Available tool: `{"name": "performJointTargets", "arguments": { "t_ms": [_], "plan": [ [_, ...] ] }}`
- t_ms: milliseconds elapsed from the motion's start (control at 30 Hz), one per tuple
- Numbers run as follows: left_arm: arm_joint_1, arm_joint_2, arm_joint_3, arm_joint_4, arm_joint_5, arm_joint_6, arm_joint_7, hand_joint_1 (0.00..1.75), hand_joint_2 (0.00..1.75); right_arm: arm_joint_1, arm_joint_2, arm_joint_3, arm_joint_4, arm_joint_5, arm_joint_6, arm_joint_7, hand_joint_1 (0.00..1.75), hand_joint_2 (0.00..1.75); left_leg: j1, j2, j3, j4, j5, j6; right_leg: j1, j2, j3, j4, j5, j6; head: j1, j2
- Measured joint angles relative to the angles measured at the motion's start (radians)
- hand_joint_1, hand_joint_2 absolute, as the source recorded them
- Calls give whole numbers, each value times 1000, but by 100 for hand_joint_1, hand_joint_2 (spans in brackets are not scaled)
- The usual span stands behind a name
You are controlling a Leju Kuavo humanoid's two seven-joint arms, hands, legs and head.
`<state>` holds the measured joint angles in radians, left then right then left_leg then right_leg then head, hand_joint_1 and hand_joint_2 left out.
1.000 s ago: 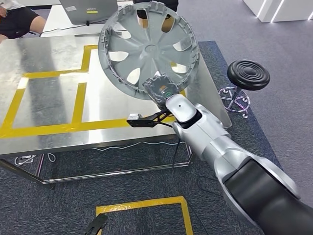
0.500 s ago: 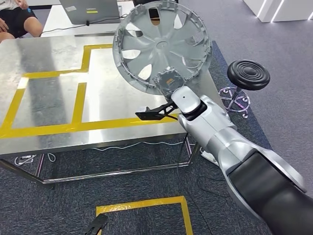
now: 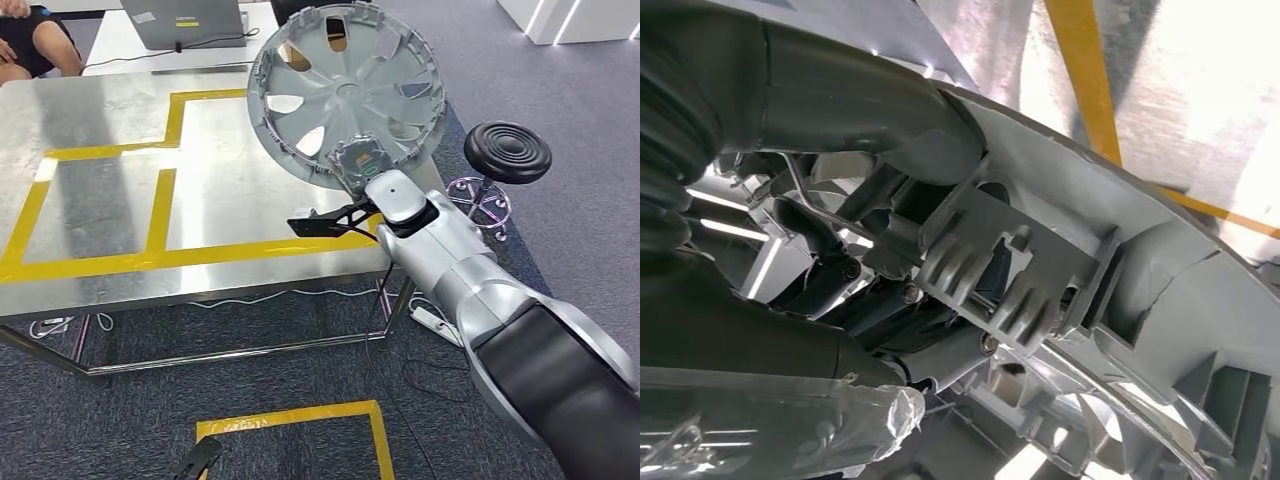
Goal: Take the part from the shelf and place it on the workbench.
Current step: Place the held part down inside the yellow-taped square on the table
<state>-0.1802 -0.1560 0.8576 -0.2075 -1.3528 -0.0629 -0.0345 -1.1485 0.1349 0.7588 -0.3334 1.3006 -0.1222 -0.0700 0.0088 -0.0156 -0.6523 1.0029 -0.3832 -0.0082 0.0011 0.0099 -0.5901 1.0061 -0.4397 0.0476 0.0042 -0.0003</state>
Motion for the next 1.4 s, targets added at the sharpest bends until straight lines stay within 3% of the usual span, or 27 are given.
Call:
{"name": "performJointTargets", "arguments": {
  "t_ms": [467, 767, 933, 1167, 1400],
  "plan": [
    [0, 0, 0, 0, -9, 4, 0, 0, 175, -1, 45, 0, -22, -2, -87, -68, 175, 175, 0, 0, 0, 0, 0, 0, 0, 0, 0, 0, 0, 0, 0, 0],
    [-4, -2, 0, 0, -18, 4, 6, 0, 175, 6, 136, 7, -99, -17, -104, -126, 175, 175, 1, 2, 0, 0, 0, 0, 1, 1, -1, 1, -1, -2, 0, 0],
    [-3, -2, 0, 0, -18, 4, 7, 0, 175, 12, 159, 20, -133, -18, -101, -131, 175, 175, 1, 2, 0, 0, 0, 0, 1, 1, 0, 1, -2, -2, 0, 0],
    [-2, -2, 1, 0, -18, 7, 7, 0, 175, 16, 170, 37, -144, -8, -84, -101, 175, 175, 1, 2, 0, 0, 0, 0, 1, 1, 0, 0, -1, -2, 0, 0],
    [-2, -2, 2, 0, -18, 10, 7, 0, 175, 15, 170, 53, -135, 32, -39, 16, 175, 175, 1, 2, 0, 0, 0, 0, 1, 1, -1, 1, -1, -2, 0, 0]
  ]
}}
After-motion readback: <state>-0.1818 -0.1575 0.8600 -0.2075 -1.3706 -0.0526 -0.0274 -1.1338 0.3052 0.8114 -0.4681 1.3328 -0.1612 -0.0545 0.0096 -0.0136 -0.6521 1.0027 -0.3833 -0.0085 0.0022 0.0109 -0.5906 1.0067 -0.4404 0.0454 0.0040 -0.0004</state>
